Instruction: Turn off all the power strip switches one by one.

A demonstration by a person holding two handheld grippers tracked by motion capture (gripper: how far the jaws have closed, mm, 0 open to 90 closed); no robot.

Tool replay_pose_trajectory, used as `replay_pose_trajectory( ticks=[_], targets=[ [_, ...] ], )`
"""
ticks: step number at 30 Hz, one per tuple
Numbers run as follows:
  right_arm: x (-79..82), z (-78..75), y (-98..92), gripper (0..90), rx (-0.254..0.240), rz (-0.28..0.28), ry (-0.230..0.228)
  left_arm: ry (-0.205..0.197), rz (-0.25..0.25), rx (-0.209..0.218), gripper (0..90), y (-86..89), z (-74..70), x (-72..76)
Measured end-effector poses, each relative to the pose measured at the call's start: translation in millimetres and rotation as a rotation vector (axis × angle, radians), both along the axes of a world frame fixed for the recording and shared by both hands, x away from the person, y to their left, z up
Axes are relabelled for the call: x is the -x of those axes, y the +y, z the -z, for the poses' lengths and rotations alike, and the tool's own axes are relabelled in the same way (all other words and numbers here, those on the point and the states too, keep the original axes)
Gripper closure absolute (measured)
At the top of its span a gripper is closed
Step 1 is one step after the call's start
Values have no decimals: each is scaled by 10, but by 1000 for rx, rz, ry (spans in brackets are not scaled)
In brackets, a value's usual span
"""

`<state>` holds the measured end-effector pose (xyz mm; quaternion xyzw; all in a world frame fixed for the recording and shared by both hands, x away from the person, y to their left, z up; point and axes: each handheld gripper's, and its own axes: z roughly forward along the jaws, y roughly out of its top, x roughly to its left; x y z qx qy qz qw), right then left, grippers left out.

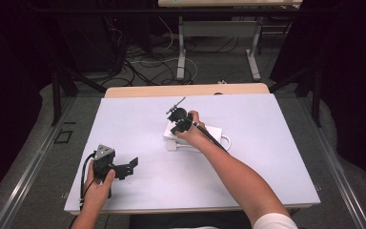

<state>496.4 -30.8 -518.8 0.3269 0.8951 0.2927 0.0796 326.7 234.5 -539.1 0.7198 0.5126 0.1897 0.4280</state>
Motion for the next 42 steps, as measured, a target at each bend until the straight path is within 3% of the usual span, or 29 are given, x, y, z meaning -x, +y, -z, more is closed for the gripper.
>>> replay_pose_trajectory(
  ticks=[1, 6, 9, 18, 20, 21, 24, 25, 26, 28, 29, 33, 36, 37, 38, 42],
  targets=[
    [1, -20, -5, 900, 23, -2, 19, 0, 0, 0, 2, 0, 0, 0],
    [-11, -8, -10, 900, 17, -10, 14, 0, -1, 1, 2, 0, 2, -2],
    [-5, 7, 0, 900, 2, -9, 35, 0, -1, 0, 2, 1, 2, -1],
    [12, 12, 20, 900, 11, -10, 10, 6, -5, 4, 2, 13, 6, 8],
    [18, 35, 32, 900, -16, -1, -15, 5, -8, 9, 2, 16, 5, 9],
    [13, -2, 20, 900, 30, -17, 14, 5, -8, 8, 2, 17, 5, 9],
    [20, -9, 11, 900, 15, -6, 9, 5, -7, 6, 2, 11, 6, 6],
    [21, 15, 14, 900, -27, 4, -16, 6, -5, 7, 2, 7, 9, 4],
    [11, -20, -4, 900, 10, -11, -7, 5, -5, 7, 2, 5, 10, 2],
    [21, -40, -9, 900, 2, 3, 14, 7, -4, 6, 2, 6, 9, 0],
    [18, -32, -12, 900, -12, 6, 0, 7, -4, 7, 2, 6, 8, -1],
    [26, -79, -36, 900, 17, -4, 18, 7, -4, 5, 2, 4, 8, -4],
    [34, -79, -36, 900, -4, -10, 8, 6, -3, 3, 2, 2, 9, -6],
    [43, -59, -29, 900, -36, 1, -17, 6, -3, 4, 2, 2, 8, -7],
    [52, -96, -38, 900, -2, -3, 9, 4, -5, 6, 2, 1, 10, -8],
    [73, -134, -54, 885, -1, -2, 13, 6, -5, 3, 2, 6, 10, -12]
  ],
)
